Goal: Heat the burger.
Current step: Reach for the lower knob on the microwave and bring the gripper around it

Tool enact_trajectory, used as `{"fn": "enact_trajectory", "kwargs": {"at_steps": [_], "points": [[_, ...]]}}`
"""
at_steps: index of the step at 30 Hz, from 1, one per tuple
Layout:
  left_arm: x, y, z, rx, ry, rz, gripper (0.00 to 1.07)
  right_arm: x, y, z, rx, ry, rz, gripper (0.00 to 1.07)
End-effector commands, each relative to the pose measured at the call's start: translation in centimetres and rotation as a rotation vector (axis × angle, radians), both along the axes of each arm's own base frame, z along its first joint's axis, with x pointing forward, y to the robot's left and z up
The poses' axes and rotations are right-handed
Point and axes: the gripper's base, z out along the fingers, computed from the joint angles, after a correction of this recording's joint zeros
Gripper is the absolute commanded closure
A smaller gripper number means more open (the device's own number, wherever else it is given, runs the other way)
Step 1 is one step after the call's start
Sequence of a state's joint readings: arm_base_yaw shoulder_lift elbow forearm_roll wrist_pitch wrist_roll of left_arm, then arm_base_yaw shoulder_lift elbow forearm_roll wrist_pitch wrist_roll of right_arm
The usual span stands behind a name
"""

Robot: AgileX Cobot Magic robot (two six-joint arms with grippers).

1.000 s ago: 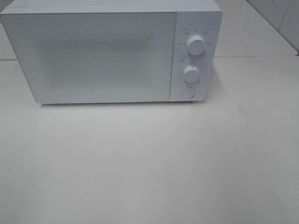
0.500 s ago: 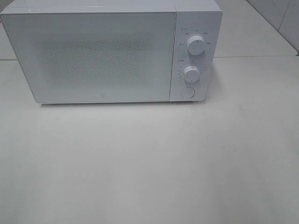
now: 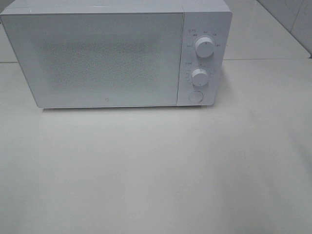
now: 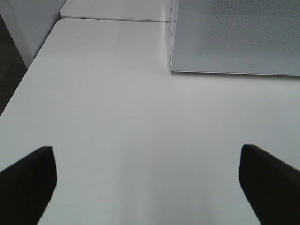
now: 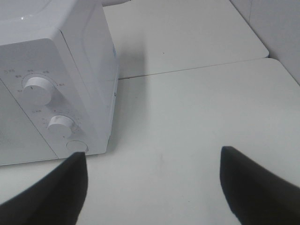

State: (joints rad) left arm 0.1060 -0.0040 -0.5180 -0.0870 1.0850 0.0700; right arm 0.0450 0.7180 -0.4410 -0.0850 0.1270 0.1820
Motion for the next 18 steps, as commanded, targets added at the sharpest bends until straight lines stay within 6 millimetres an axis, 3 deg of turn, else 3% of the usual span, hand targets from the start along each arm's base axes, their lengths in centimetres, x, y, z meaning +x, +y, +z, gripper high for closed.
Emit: {"fn": "enact_trajectory", "kwargs": {"at_steps": [1, 9, 18], "points": [[-0.3, 0.0, 0.1, -0.003, -0.038, 0.009, 0.09, 1.4, 0.0, -0.6, 0.008, 0.003, -0.003, 0.32], [-0.3, 0.0, 0.1, -0.003, -0.038, 0.009, 0.09, 3.3, 0.3, -1.5, 0.019, -0.096, 0.017, 0.32], [-0.3, 0.0, 0.1, -0.003, -0.038, 0.009, 0.09, 4.1, 0.6, -3.2, 0.029, -0.251, 0.048, 0.32]]}}
